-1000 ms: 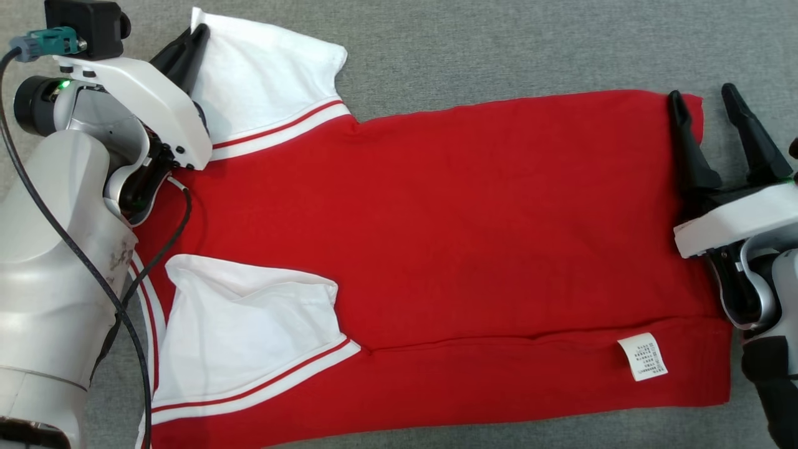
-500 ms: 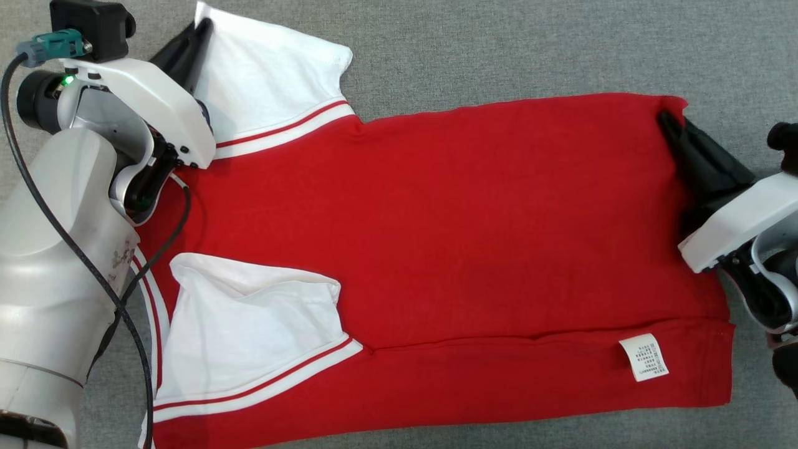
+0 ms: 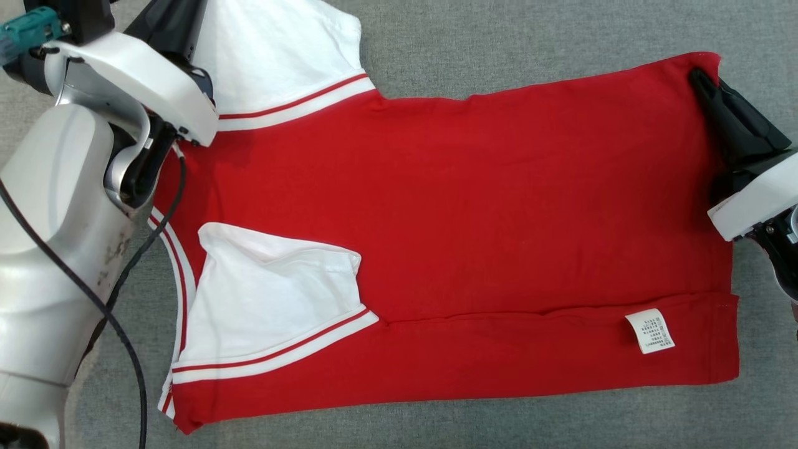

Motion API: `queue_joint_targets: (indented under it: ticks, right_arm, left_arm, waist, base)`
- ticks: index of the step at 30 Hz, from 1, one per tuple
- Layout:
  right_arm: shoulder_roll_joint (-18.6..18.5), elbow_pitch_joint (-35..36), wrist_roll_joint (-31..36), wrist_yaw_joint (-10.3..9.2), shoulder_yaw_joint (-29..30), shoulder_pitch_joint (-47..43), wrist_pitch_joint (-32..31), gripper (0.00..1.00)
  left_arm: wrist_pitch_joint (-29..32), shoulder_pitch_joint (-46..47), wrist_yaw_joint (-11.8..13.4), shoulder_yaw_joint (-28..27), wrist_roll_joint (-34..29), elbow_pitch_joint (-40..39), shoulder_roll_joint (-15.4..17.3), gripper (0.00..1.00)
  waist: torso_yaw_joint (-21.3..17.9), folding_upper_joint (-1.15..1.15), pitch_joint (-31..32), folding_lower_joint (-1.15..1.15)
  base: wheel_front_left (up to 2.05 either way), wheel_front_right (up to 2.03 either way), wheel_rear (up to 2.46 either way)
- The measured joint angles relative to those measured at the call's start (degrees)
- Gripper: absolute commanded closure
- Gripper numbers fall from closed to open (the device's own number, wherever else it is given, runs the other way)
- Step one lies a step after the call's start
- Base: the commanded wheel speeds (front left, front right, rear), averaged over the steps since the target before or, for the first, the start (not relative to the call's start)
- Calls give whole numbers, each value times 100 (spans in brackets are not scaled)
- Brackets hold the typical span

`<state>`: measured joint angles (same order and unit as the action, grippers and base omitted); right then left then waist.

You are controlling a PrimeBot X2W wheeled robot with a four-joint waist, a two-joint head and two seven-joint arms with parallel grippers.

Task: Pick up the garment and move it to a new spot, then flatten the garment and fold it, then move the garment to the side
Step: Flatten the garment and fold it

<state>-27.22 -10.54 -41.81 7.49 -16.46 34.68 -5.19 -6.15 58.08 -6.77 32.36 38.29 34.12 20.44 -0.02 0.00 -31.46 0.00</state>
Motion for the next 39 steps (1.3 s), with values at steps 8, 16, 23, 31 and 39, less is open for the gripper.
queue_joint_targets:
  ticks: [8,16,23,31,39]
  right_arm:
    - [-335,750,-926,0,122,-719,-327,100]
    - [-701,1536,-1444,0,468,-1716,-816,100]
    - [-745,1947,-1496,0,745,-2394,-866,100]
    - [-627,2118,-1614,0,813,-3044,-670,100]
    - [-419,1771,-1336,0,547,-3388,-244,100]
  left_arm:
    - [60,-1100,486,-67,-7,-1889,577,100]
    - [499,-2791,1323,-494,439,-4228,1374,100]
    - [634,-4225,1833,-833,1092,-5480,1667,100]
    - [399,-5328,1997,-927,1535,-5944,1604,100]
    - [191,-5900,1923,-821,1949,-5611,1270,100]
  waist:
    - [6,0,255,0]
    - [32,0,485,0]
    - [29,0,598,0]
    - [17,0,622,0]
    - [12,0,644,0]
  base:
    - [0,0,0]
    - [0,0,0]
    - [0,0,0]
    - [0,0,0]
    - [0,0,0]
